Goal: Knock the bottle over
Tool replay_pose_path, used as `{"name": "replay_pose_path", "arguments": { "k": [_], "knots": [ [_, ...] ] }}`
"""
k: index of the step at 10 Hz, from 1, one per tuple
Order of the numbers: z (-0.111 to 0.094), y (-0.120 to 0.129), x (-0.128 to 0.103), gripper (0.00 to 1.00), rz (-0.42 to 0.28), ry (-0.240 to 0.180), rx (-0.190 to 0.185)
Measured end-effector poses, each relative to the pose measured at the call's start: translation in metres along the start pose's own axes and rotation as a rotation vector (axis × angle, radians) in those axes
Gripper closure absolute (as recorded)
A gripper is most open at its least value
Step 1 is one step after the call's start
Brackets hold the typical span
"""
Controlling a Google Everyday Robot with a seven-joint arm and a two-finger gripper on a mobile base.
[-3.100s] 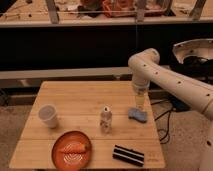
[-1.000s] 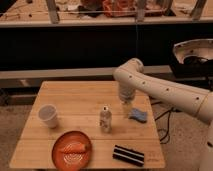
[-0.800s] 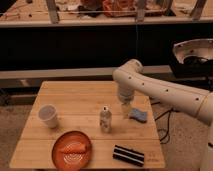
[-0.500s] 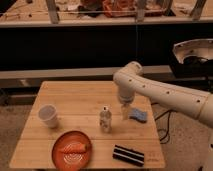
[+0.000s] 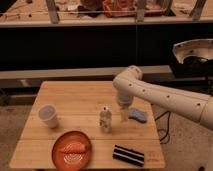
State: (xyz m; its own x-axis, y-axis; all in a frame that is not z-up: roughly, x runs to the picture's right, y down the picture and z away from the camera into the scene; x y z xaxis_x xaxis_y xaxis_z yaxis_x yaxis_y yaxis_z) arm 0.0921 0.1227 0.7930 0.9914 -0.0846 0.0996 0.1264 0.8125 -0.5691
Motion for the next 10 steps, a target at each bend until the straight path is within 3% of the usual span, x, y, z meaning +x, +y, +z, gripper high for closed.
{"name": "replay_pose_path", "arguments": {
  "k": [10],
  "knots": [
    [0.012, 0.01, -0.015, 0.2, -0.025, -0.032, 0.029]
  ]
}}
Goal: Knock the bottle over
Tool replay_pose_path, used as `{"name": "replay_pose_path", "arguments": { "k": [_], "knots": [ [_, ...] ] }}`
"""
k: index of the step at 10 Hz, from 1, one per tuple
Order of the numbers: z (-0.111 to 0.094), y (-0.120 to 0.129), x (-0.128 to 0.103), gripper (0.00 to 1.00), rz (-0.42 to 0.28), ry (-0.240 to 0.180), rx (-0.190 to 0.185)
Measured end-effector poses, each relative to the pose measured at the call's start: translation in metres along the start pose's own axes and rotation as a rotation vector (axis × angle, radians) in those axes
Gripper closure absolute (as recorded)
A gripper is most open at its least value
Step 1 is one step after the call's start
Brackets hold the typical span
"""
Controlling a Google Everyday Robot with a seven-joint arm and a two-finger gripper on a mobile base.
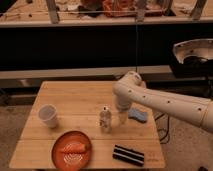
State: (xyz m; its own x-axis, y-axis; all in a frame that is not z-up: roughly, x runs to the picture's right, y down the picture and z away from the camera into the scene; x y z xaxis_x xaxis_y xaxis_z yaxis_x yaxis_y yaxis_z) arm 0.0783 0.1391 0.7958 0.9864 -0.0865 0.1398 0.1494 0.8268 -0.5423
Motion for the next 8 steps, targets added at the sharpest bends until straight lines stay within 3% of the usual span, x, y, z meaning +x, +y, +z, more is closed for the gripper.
{"name": "replay_pose_path", "arguments": {
  "k": [8],
  "knots": [
    [0.0, 0.01, -0.019, 0.2, -0.053, -0.044, -0.015]
  ]
}}
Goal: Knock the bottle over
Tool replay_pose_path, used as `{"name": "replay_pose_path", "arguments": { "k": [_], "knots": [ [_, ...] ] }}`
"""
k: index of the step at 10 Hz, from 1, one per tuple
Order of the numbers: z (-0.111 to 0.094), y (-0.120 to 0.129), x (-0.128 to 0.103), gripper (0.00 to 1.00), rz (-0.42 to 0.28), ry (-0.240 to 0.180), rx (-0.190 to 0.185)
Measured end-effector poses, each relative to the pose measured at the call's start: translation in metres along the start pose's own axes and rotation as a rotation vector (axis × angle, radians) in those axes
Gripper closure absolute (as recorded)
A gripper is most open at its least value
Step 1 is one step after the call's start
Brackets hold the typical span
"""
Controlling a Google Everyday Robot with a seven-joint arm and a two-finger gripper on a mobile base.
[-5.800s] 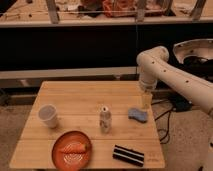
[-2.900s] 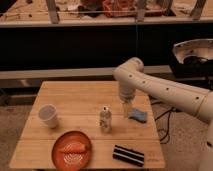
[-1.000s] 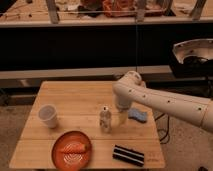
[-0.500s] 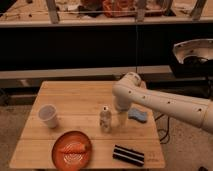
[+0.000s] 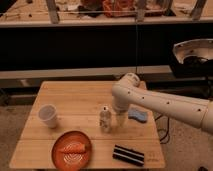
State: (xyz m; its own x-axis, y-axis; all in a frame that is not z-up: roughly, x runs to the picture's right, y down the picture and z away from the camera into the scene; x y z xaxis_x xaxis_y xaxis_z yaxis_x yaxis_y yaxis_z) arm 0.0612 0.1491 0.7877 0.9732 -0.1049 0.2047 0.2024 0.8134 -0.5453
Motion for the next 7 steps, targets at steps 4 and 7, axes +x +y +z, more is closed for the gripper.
{"name": "replay_pose_path", "arguments": {
  "k": [4, 7],
  "knots": [
    [-0.001, 0.003, -0.011, 0.2, -0.029, -0.022, -0.008],
    [-0.002, 0.007, -0.018, 0.2, -0.052, -0.039, -0.011]
  ]
}}
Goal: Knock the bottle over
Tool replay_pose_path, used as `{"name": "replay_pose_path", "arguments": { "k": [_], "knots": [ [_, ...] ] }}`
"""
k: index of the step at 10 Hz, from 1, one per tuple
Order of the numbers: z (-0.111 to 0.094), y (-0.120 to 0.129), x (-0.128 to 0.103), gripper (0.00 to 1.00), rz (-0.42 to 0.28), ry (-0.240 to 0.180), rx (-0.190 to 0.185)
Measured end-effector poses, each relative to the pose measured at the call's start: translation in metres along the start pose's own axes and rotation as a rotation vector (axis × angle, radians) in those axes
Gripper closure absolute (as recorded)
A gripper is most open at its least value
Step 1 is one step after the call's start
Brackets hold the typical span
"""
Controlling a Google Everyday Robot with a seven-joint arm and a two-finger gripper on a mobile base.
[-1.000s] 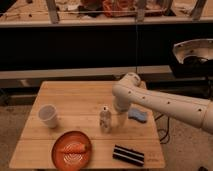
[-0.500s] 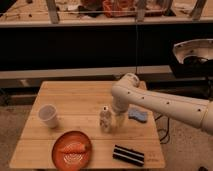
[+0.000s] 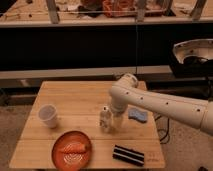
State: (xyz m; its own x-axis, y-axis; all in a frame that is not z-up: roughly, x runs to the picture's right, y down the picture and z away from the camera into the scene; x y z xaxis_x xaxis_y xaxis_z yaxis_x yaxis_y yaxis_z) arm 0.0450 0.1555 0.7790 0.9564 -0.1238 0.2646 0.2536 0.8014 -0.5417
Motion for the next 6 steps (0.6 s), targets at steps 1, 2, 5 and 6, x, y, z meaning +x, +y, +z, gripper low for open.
{"name": "replay_pose_path", "arguments": {
  "k": [1, 2, 5, 6],
  "knots": [
    [-0.0004, 0.0006, -0.0014, 0.2, -0.005, -0.005, 0.0],
    [-0.001, 0.0012, -0.0041, 0.2, -0.01, -0.01, 0.001],
    [-0.0043, 0.004, -0.0071, 0.4, -0.021, -0.022, 0.007],
    [-0.0048, 0.0053, -0.0079, 0.52, -0.024, -0.026, 0.007]
  ]
}}
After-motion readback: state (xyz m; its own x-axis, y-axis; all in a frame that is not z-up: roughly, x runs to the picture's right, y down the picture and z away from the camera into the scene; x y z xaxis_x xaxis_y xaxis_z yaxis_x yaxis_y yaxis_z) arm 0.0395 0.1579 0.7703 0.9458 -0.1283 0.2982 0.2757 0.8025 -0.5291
